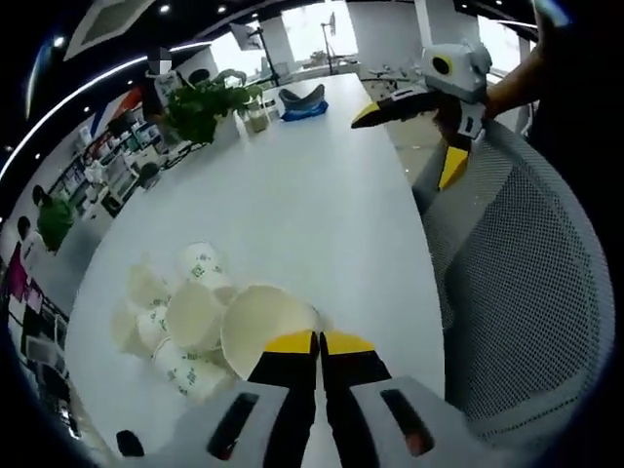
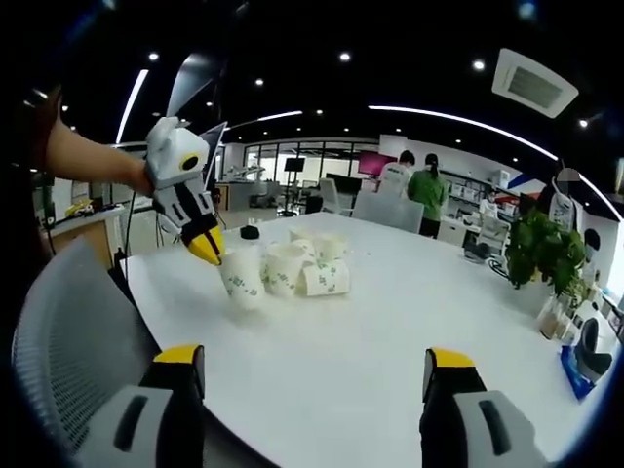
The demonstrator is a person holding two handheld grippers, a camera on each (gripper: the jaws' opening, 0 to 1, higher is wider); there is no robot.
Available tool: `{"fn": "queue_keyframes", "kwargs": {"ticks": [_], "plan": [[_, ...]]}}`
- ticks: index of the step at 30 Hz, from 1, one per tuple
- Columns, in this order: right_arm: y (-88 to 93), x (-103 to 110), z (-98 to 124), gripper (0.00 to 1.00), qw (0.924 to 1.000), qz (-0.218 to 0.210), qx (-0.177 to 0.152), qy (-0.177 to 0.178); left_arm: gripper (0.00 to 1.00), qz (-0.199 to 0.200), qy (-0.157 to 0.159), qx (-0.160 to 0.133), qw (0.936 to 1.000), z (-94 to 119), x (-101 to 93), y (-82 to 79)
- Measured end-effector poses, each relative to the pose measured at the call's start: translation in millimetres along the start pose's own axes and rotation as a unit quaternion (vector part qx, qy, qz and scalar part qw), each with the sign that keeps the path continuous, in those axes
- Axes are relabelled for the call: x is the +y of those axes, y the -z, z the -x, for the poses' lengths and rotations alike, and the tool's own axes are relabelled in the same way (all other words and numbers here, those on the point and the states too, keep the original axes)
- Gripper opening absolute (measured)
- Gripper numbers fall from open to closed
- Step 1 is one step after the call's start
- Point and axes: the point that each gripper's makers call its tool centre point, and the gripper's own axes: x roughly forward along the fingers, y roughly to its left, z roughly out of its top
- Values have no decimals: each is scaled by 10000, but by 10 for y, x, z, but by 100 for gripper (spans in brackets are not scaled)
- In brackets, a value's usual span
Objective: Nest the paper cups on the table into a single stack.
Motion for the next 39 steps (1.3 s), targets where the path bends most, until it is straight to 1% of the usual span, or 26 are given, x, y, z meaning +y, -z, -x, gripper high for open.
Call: {"fn": "queue_keyframes", "kwargs": {"ticks": [2, 5, 7, 11, 16, 19, 22, 26, 31, 36, 37, 38, 39], "plan": [[3, 1, 0, 94, 10000, 6, 10, -9, 0, -96, 106, 20, 9999, -45, -26, -36], [4, 0, 0, 94, 10000, -14, 14, -12, 0, -402, 242, 224, 9986, -111, -61, -33], [6, 1, 0, 94, 10000, -12, 22, -11, 0, -532, 274, 338, 9976, -151, -68, -30], [6, 1, 2, 94, 10000, -19, 25, -10, 0, -649, 347, 395, 9965, -199, -64, -23], [7, -1, 6, 93, 10000, -29, 27, 2, 0, -827, 456, 509, 9942, -278, -118, -83], [9, -7, 4, 93, 10000, -35, 28, 7, 0, -889, 480, 508, 9936, -319, -126, -110], [9, -12, 6, 93, 10000, -42, 23, 18, 0, -896, 492, 441, 9938, -352, -129, -149], [9, -16, 8, 93, 10000, -54, 18, 32, 2, -892, 520, 399, 9938, -386, -182, -192], [6, -21, 4, 93, 10000, -65, 8, 34, 6, -875, 448, 341, 9946, -373, -158, -195], [7, -18, 6, 93, 10000, -76, 6, 32, 13, -610, 326, 37, 9976, -275, -96, -261], [9, -20, 4, 93, 10000, -73, 10, 30, 15, -522, 307, -56, 9981, -258, -84, -284], [9, -20, 4, 93, 10000, -79, 9, 30, 16, -347, 258, -257, 9987, -215, -56, -344], [9, -19, 4, 93, 10000, -80, 10, 29, 18, -251, 241, -353, 9988, -196, -37, -365]]}}
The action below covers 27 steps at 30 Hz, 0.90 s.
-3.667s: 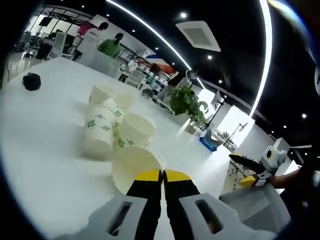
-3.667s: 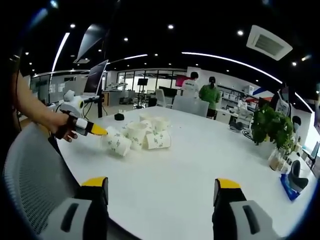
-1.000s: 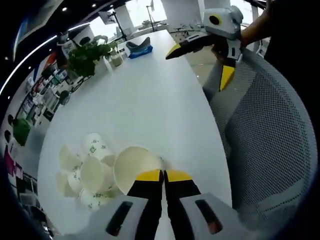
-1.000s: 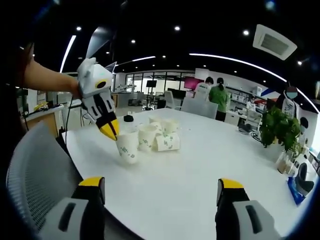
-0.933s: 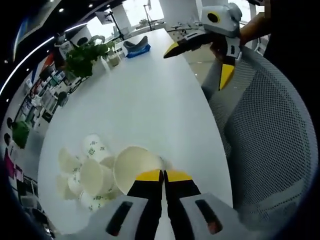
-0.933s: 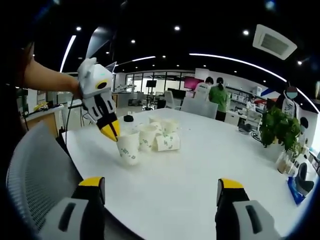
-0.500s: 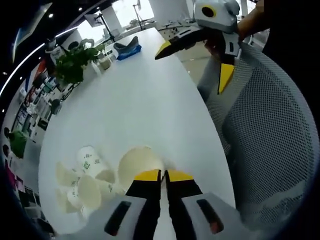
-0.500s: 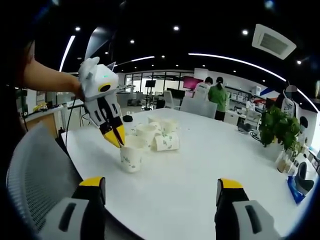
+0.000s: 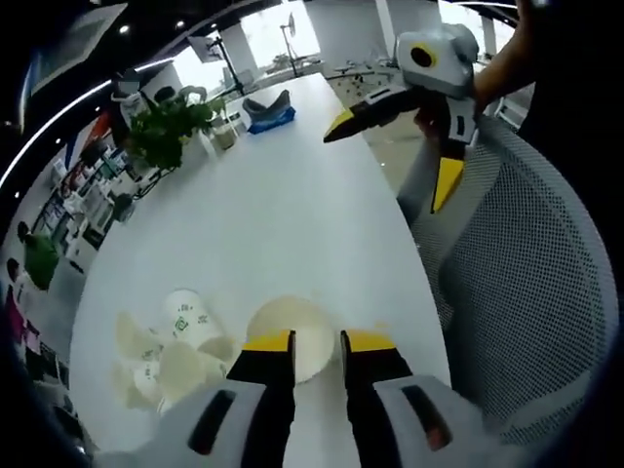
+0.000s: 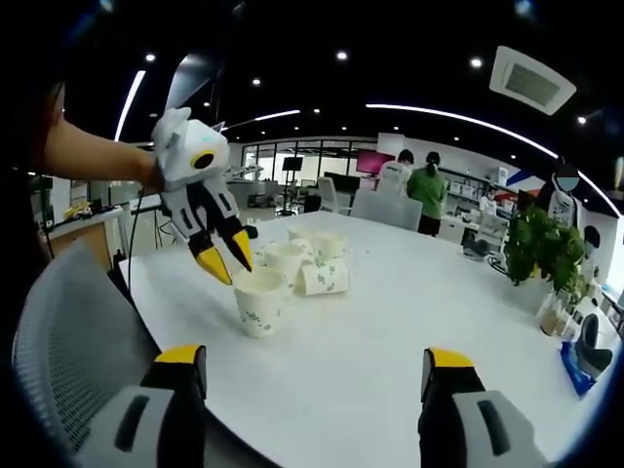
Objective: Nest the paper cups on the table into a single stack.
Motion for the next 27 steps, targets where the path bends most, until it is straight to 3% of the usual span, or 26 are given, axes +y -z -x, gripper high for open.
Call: {"fn": "queue_keyframes", "kwargs": {"ticks": [7, 12, 18, 23, 27], "plan": [[-1, 5, 2, 93, 10000, -5, -7, -8, 32, 402, -410, -291, 9979, 143, 278, 24], [6, 10, -1, 93, 10000, -5, 9, -22, 34, 741, -674, -489, 9938, 219, 474, 68], [13, 12, -1, 92, 10000, -4, 32, -22, 33, 1128, -899, -599, 9877, 289, 869, 258], [17, 14, 0, 92, 10000, -12, 41, -24, 29, 1296, -899, -640, 9854, 205, 954, 293], [22, 15, -2, 92, 10000, -15, 56, -24, 25, 1335, -886, -591, 9853, 108, 1054, 423]]}}
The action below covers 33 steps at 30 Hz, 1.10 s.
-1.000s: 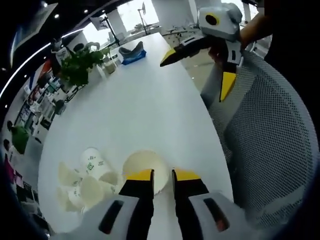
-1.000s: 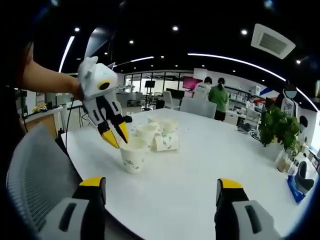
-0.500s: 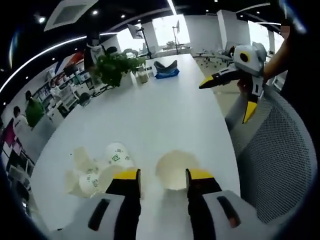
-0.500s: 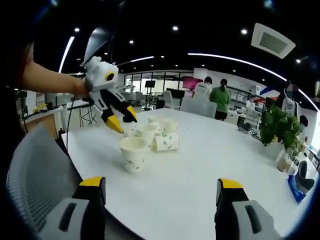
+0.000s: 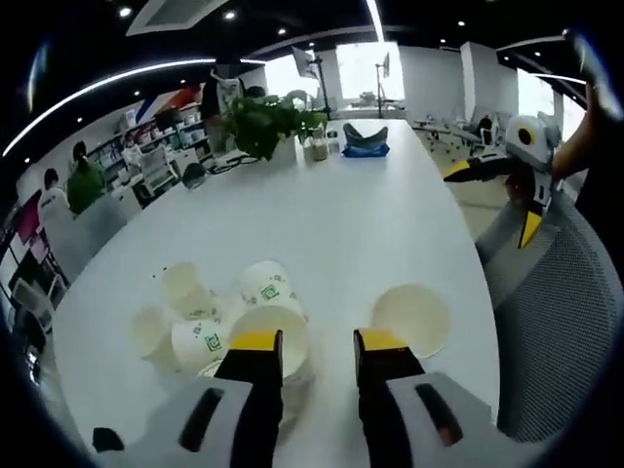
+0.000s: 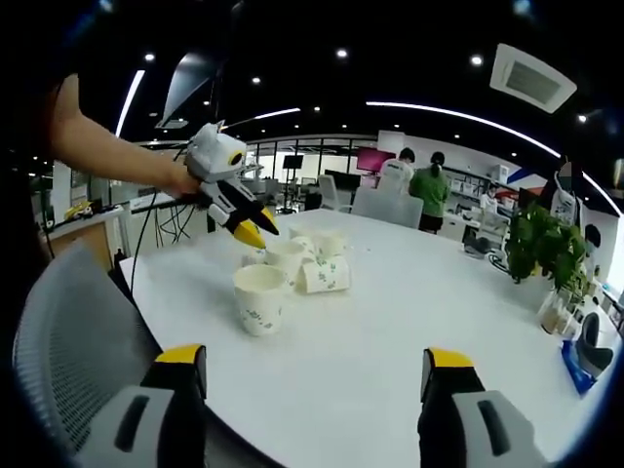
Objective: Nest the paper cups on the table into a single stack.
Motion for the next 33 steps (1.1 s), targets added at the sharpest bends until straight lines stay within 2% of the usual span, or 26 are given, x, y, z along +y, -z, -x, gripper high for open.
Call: {"fn": "queue_keyframes", "kwargs": {"ticks": [10, 15, 24, 33], "plan": [[12, 6, 1, 92, 10000, -15, 38, -6, 19, 150, 55, 127, 9998, -214, 68, 116], [15, 2, 0, 92, 10000, -17, 49, -3, 14, 174, 88, 308, 9993, -282, 65, 193], [29, -4, 2, 90, 10000, -21, 85, 16, 1, 110, 60, 433, 9990, -316, 23, 217], [26, -4, 2, 89, 10000, -5, 89, 24, 0, 94, -7, 406, 9991, -258, 12, 196]]}}
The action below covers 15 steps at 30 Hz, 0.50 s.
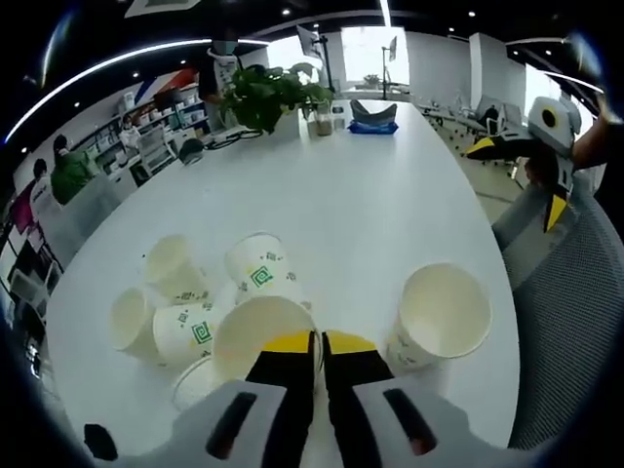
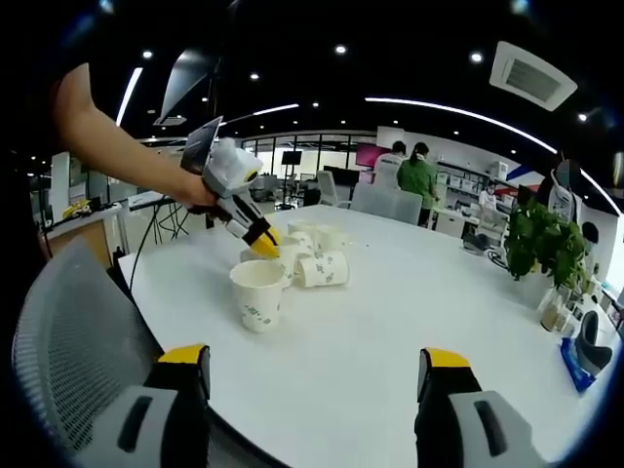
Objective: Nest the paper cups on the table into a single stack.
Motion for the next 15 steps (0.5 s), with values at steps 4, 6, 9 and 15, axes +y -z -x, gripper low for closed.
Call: {"fn": "queue_keyframes", "kwargs": {"ticks": [4, 6, 9, 15], "plan": [[-7, 2, 1, 89, 10000, -2, -20, -8, 0, -115, -18, -12, 9999, 28, -49, -2], [-7, 4, 1, 89, 10000, -4, -19, -14, 0, -120, -22, 5, 9999, 53, -86, -16], [-7, 6, 2, 89, 10000, -6, -24, -15, 0, -168, -30, 16, 9999, 71, -81, 7], [-17, 7, 2, 90, 10000, -6, -53, -18, 0, -118, -124, -47, 9998, 205, -95, -56]]}}
